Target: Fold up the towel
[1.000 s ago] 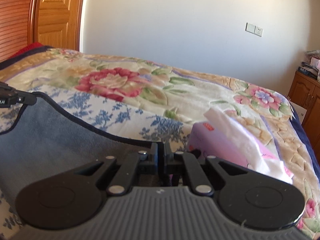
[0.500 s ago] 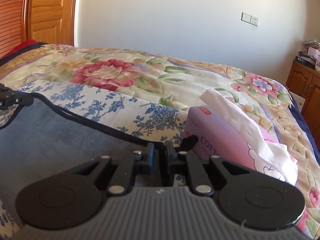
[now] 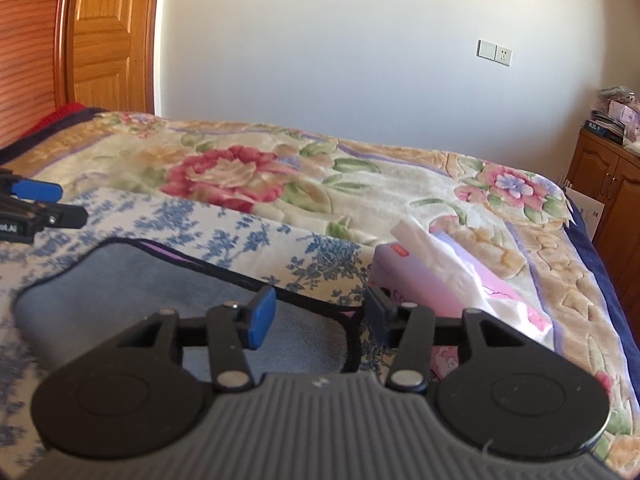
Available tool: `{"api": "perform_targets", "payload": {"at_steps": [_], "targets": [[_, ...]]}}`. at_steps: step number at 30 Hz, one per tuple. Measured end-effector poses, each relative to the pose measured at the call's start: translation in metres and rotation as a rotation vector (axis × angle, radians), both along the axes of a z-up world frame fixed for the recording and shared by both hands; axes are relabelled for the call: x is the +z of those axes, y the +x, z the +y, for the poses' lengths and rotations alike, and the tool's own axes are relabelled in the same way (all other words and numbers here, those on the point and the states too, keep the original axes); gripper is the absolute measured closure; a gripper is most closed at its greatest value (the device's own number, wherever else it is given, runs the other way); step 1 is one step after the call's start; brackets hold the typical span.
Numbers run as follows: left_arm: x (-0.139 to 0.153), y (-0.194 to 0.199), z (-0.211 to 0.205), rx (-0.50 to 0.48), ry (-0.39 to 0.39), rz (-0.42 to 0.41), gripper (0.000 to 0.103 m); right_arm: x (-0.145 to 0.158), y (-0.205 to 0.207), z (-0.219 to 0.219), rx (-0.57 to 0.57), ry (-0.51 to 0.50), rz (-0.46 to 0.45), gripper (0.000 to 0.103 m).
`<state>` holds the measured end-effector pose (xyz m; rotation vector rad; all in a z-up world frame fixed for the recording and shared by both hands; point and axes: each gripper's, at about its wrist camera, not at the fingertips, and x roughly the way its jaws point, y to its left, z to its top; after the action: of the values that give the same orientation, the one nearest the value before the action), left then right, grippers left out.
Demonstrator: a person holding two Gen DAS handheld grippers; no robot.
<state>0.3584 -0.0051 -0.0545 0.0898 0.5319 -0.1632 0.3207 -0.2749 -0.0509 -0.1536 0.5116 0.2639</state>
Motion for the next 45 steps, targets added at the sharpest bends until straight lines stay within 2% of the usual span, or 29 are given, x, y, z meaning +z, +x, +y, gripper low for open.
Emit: {"api": "perform_targets", "payload": {"at_steps": [12,18,31,33,37,40,41,45], "targets": [[0.040,-0.044,-0.007,0.008,0.007,-0.001,0.022,0.038,-0.045,0.014,0.014,0.035,-0.014,0.052],[0.056,-0.073,-0.004,0.019,-0.015,-0.037,0.016,0.051,-0.068,0.022,0.013,0.037,-0.022,0.052],[0.085,-0.124,-0.002,0.022,-0.016,-0.063,0.013,0.076,-0.115,0.032,0.009,0.046,-0.057,0.049],[0.088,-0.131,-0.002,0.018,-0.010,-0.065,0.013,0.078,-0.119,0.033,0.006,0.047,-0.060,0.045],[0.095,-0.145,-0.003,0.017,-0.005,-0.064,0.011,0.086,-0.133,0.034,-0.016,0.060,-0.083,0.016],[0.100,-0.157,-0.005,0.013,-0.003,-0.067,0.006,0.091,-0.143,0.037,-0.022,0.062,-0.093,0.008],[0.102,-0.162,-0.007,0.011,0.000,-0.069,0.005,0.093,-0.146,0.038,-0.028,0.056,-0.100,0.000],[0.112,-0.180,-0.010,0.008,0.002,-0.083,0.002,0.100,-0.160,0.039,-0.028,0.063,-0.113,0.000]]}}
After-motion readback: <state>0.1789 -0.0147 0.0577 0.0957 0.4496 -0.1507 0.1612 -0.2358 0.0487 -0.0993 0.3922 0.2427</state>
